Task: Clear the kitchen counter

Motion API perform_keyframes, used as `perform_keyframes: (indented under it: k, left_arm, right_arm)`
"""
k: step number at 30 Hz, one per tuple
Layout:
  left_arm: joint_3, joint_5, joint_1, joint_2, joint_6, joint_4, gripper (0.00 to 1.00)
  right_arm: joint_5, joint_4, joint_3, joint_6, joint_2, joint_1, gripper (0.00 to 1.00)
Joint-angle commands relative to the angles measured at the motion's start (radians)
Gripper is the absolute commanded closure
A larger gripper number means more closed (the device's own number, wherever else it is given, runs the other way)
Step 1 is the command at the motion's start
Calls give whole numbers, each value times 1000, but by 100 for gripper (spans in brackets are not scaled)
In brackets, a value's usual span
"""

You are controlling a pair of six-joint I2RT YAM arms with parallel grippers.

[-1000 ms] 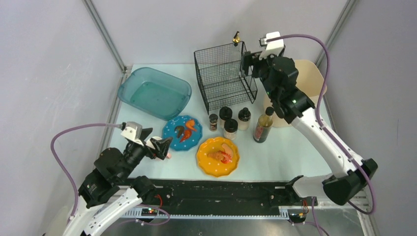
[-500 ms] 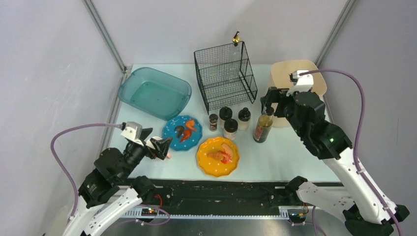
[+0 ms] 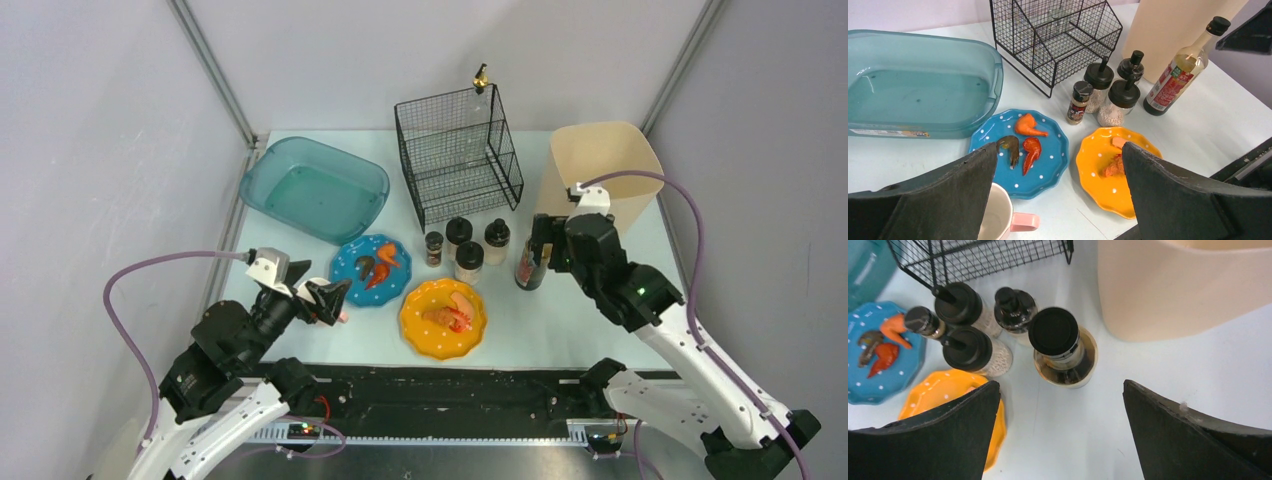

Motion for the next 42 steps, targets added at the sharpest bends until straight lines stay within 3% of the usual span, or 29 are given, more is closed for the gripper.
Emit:
perform_keyframes:
  k: [1,14,19,33,36,42]
  left_arm:
    - [-2,20,7,1,21,25,2]
    - [-2,30,7,0,23,26,2]
    - [-2,31,8,-2,22,26,2]
    - [-2,38,7,-9,21,26,2]
    - [-1,38,7,-13,21,26,2]
    - [-3,41,8,-14,21,26,2]
  right_arm:
    - [78,116,-59,20,-17,32,4]
    - [247,416,-209,-26,51,68,13]
    - [266,514,-248,-74,54,76,24]
    - [315,530,-278,-85,75,95,42]
    - [322,512,-278,-79,67,97,52]
    - [336,500,-279,-105,47,101,84]
